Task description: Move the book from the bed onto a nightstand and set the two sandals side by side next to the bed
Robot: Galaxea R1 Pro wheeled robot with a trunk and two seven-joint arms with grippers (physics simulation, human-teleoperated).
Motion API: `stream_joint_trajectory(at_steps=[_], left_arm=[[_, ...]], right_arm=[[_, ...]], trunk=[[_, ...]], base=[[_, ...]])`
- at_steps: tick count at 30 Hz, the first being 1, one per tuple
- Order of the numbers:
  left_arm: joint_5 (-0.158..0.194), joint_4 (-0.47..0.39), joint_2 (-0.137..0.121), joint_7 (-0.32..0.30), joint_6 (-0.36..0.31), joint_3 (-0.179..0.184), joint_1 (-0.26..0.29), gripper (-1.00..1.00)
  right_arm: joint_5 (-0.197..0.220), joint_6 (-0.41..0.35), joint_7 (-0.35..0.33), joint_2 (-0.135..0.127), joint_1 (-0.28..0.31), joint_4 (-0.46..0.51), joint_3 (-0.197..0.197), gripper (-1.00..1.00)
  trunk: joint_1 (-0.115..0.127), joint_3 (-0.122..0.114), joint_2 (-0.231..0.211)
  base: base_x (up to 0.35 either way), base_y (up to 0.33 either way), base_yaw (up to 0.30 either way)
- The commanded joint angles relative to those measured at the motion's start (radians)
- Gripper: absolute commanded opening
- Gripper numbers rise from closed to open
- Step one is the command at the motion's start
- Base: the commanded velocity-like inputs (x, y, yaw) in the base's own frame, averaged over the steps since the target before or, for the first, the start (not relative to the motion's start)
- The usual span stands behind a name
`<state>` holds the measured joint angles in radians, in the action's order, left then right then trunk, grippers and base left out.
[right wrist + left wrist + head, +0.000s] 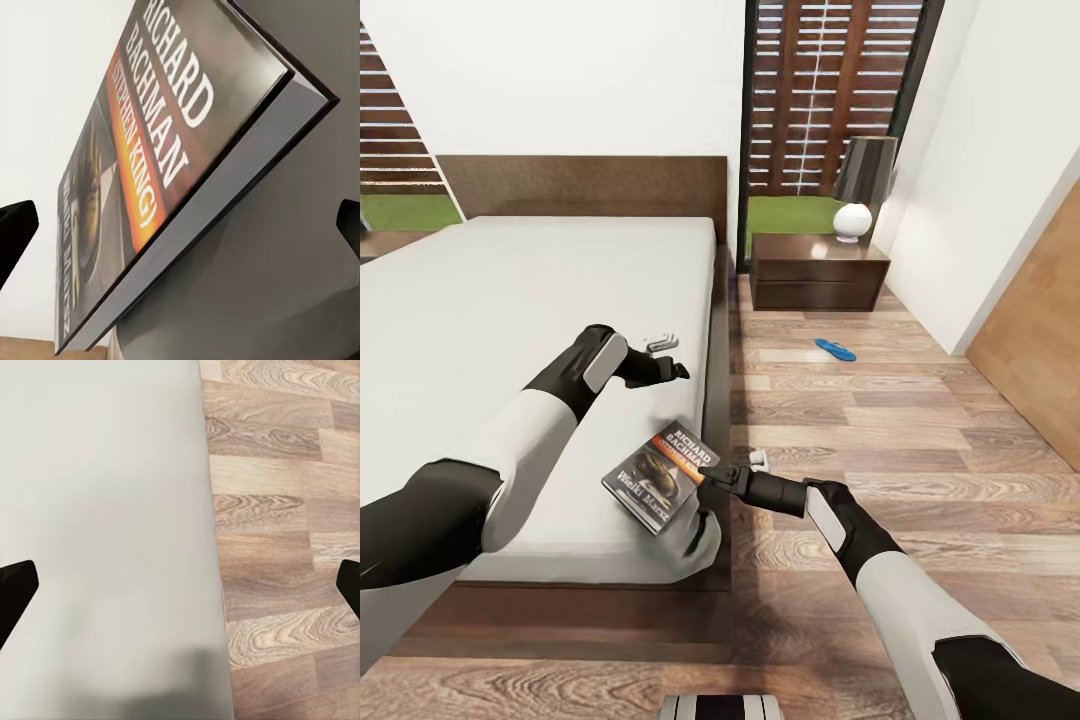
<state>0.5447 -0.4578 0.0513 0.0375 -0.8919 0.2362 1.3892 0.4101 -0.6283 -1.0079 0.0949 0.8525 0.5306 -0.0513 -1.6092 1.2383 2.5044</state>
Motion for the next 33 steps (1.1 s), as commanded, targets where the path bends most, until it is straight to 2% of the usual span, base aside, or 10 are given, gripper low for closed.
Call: stream_joint_trajectory(at_steps=[1,33], left_arm=[[0.006,-0.001,-0.001,0.004,-0.002,0.005,0.001,1.00],[0.006,-0.001,0.001,0.004,-0.002,0.006,0.001,1.00]], right_arm=[[0.007,-0.007,0.001,0.000,0.000,0.000,-0.002,1.00],[0.007,-0.007,0.002,0.000,0.000,0.000,-0.002,1.00]], trunk=[[0.000,0.001,0.000],[0.000,0.001,0.000]], base=[[0.002,0.001,0.000],[0.000,0.000,0.000]])
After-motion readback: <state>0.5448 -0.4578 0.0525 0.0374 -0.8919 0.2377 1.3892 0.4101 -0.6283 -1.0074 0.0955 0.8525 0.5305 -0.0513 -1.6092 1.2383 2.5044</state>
